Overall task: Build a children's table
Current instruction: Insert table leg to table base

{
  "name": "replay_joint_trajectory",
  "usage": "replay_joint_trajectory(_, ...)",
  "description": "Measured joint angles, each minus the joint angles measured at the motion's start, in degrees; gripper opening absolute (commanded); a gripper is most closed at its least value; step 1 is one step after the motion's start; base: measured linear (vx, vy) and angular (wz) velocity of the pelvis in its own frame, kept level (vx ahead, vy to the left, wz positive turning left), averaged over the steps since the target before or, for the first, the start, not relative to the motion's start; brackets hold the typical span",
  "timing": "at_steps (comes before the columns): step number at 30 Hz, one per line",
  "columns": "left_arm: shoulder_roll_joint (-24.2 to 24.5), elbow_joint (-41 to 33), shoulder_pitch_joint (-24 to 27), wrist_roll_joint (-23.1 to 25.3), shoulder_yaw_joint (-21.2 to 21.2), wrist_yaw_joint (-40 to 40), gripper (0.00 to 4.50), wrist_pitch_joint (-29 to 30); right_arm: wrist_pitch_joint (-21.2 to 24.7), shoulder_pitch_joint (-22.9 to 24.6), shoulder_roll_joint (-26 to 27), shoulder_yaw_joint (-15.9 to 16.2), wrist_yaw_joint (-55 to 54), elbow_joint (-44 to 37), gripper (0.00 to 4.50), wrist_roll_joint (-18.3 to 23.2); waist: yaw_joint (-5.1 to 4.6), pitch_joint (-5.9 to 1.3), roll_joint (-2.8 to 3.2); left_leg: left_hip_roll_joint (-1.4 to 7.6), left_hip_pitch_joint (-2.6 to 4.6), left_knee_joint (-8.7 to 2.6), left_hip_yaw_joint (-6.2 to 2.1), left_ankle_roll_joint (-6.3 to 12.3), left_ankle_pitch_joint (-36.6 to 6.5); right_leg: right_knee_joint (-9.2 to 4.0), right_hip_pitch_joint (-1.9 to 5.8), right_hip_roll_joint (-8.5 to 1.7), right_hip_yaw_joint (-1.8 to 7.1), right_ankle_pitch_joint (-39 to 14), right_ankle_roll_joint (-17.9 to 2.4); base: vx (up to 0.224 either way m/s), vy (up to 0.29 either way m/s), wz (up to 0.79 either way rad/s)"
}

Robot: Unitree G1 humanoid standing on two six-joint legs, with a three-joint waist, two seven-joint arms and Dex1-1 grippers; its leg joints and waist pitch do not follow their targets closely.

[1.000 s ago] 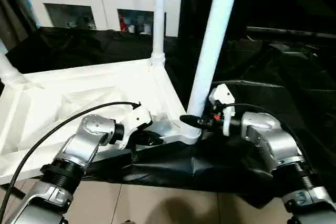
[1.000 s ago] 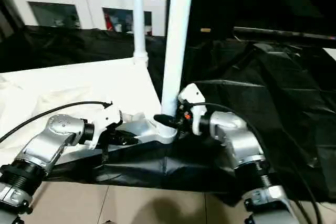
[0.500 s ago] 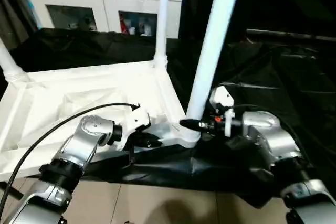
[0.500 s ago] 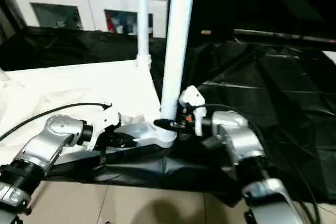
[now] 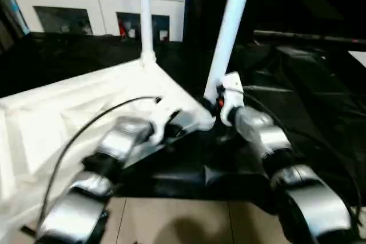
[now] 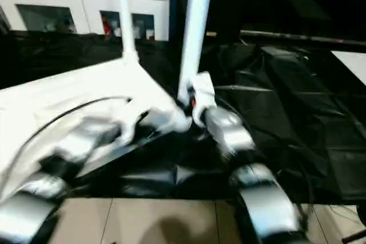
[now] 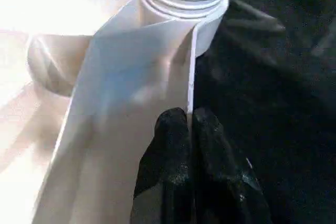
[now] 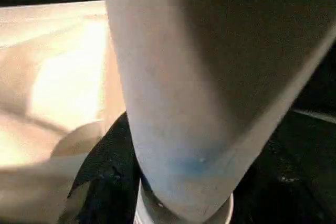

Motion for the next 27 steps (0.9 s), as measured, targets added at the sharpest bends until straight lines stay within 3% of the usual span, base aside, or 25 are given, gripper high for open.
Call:
replay_joint_trajectory(9, -1.63, 3.33, -1.78, 0.85, 0.33, 3.04, 0.0, -0.72, -0.72, -4.47, 2.54, -2.37, -7.43, 6.23, 1.88, -1.29, 0.1, -0.17, -0.23, -0.02, 0.07, -0.21, 0.0, -0.01, 0.0, 0.02, 0.03, 0.0, 0.01, 0.01, -0.01, 0.0, 0.0, 0.0)
replay_joint_trajectory(24, -1.51, 3.67, -1.93, 0.78, 0.42, 3.03, 0.0, -1.09, -1.17, -5.95, 2.94, -3.87, -7.62, 8.07, 1.88, -2.4, -0.07, -0.12, -0.16, -0.09, 0.05, -0.52, 0.0, -0.01, -0.01, -0.43, -0.08, 0.0, -0.03, -0.01, 0.01, 0.0, 0.0, 0.0)
replay_joint_trajectory(25, -1.46, 3.67, -1.93, 0.75, 0.41, 3.01, 0.0, -1.12, -1.17, -6.06, 2.96, -3.95, -7.61, 8.16, 2.23, -2.4, -0.08, -0.11, -0.15, -0.09, 0.06, -0.53, 0.0, -0.01, -0.01, -0.45, -0.09, 0.0, -0.03, -0.01, 0.01, 0.0, 0.0, 0.0)
replay_joint_trajectory(27, -1.17, 3.66, -1.93, 0.6, 0.42, 2.96, 0.0, -1.25, -1.17, -6.43, 3.13, -4.23, -7.37, 8.55, 2.23, -2.41, -0.17, -0.1, -0.15, -0.1, 0.05, -0.59, 0.0, -0.01, -0.01, -0.48, -0.09, 0.0, -0.03, -0.01, 0.01, 0.0, 0.0, 0.0)
